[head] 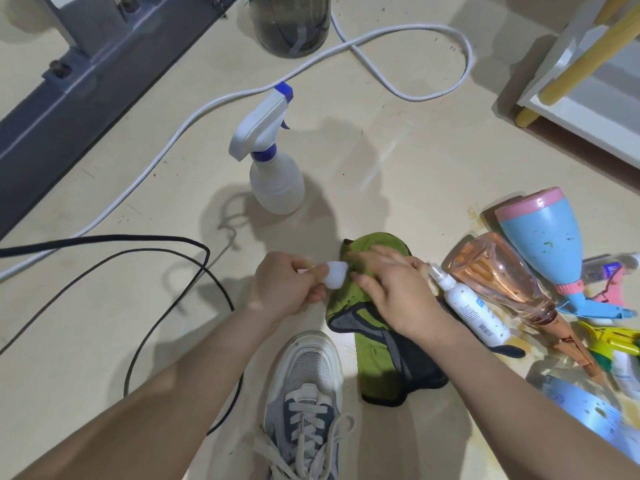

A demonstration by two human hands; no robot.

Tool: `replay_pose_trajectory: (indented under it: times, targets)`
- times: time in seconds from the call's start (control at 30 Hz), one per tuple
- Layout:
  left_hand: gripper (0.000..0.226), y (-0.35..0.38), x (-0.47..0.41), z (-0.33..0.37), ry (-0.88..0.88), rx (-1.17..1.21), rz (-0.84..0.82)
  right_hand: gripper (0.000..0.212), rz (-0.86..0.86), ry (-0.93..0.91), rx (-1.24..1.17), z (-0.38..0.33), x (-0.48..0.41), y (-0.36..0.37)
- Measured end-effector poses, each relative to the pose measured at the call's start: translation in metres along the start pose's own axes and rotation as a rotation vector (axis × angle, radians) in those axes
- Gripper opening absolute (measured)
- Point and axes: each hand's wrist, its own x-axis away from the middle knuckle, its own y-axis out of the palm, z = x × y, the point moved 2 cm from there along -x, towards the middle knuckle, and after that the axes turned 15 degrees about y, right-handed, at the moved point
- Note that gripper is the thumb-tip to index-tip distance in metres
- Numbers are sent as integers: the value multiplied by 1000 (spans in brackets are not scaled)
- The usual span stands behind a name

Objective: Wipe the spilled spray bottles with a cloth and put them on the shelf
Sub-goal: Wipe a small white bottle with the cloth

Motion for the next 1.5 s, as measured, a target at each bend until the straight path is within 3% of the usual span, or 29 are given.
replay_pose_trajectory:
  times: [0.07, 0.13, 0.2, 0.27, 0.33, 0.43, 0.53, 0.6, 0.67, 0.73, 0.83, 0.93, 1.1, 1.2, 1.27, 1.33, 1.43, 1.5]
  targets:
    - [12, -1, 0, 4, 139, -135, -19, 40, 82, -130, 20, -24, 13, 10]
    - [6, 1, 2, 12, 314, -313, -16, 43, 52, -171, 15, -27, 16, 16]
    - [11, 1, 8, 19, 425, -387, 12, 49, -32, -105, -33, -9, 12, 10]
    - [25, 0, 13, 23, 506, -377, 44, 47, 6, -19, -165, 7, 10, 2]
    - [22, 3, 14, 27, 630, -395, 20, 39, 62, 62, -299, -6, 16, 0]
    - [30, 5, 13, 27, 663, -471, -65, 41, 76, 48, -321, -35, 30, 12]
    - [23, 1, 12, 14, 508, -473, -7, 45, 71, 4, -134, -6, 29, 21]
    - [16, 0, 6, 6, 328, -461, 51, 49, 128, 98, -92, 15, 24, 20]
    - [25, 2, -4, 1, 153, -395, 46, 46, 199, 175, -144, 6, 26, 22]
    - [48, 9, -9, -1, 0, -229, -4, 43, 236, 105, -174, -19, 36, 31]
    - [45, 14, -6, -11, -166, 101, 22, 68, 242, -75, -69, -23, 46, 42]
    - [38, 17, 3, -13, -220, 270, 78, 77, 305, 19, 3, 21, 38, 35]
    - [39, 4, 14, -15, -349, 357, 138, 59, 322, 167, -36, 37, 27, 33]
    - [36, 2, 17, -22, -437, 510, 118, 29, 329, 418, -406, 22, 20, 27]
    - [29, 9, 20, -25, -458, 616, 130, 33, 325, 526, -719, 8, 20, 18]
    - [23, 19, 23, -27, -485, 668, 122, 38, 272, 431, -734, -16, 27, 17]
    - [23, 28, 26, -26, -507, 626, 85, 49, 173, 150, -459, -28, 37, 39]
    - [26, 26, 27, -21, -462, 563, 88, 45, 153, 188, -457, -17, 18, 39]
